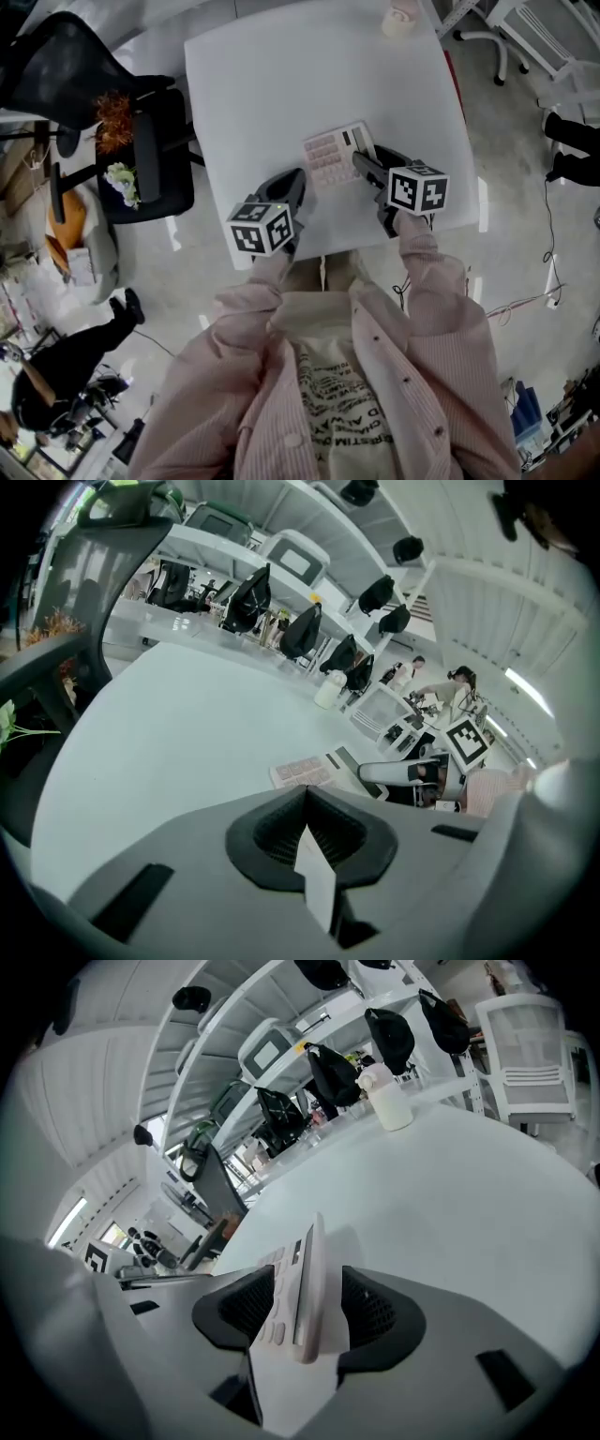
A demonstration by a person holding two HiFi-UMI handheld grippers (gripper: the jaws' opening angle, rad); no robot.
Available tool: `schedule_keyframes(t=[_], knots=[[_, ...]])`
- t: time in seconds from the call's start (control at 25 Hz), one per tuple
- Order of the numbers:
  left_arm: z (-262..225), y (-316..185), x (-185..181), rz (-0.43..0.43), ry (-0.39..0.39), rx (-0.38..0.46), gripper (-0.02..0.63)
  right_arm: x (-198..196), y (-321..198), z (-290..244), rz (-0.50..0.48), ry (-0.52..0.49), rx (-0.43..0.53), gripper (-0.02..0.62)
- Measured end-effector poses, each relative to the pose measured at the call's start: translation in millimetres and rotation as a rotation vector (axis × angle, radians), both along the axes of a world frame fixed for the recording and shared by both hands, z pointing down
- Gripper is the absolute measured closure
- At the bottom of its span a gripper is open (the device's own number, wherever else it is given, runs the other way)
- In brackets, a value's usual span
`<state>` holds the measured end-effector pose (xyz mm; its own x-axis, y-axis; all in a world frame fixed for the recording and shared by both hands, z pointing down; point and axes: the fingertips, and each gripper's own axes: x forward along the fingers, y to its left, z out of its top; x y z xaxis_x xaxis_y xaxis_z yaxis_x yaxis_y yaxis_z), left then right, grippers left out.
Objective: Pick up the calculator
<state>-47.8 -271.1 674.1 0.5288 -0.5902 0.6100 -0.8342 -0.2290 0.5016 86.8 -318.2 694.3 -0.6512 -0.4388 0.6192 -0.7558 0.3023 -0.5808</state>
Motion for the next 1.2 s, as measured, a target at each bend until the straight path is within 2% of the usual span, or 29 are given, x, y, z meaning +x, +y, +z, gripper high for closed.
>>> schedule_keyframes(t=[0.24,0.44,0.64,0.8,1.2], knots=[[6.8,-0.3,-0.6,0.010,0.012,-0.024,0.604,-12.8,3.4,9.2,-0.048,-0.022,-0.063,0.386],[10.0,-0.8,-3.6,0.005,0.020,-0.032,0.604,-16.9,2.0,12.6,-0.052,-0.029,-0.072,0.472],[9.6,-1.3,-2.4,0.006,0.024,-0.033,0.604,-14.7,0.5,11.3,-0.052,-0.043,-0.083,0.482],[9.6,0.5,-1.2,0.007,0.027,-0.033,0.604,-13.6,-0.7,8.5,-0.004,-0.104,-0.099,0.509],[-0.9,-1.1,-2.6,0.003,0.025,-0.009,0.604,-11.6,1.7,-2.3,0.092,-0.202,-0.109,0.529]])
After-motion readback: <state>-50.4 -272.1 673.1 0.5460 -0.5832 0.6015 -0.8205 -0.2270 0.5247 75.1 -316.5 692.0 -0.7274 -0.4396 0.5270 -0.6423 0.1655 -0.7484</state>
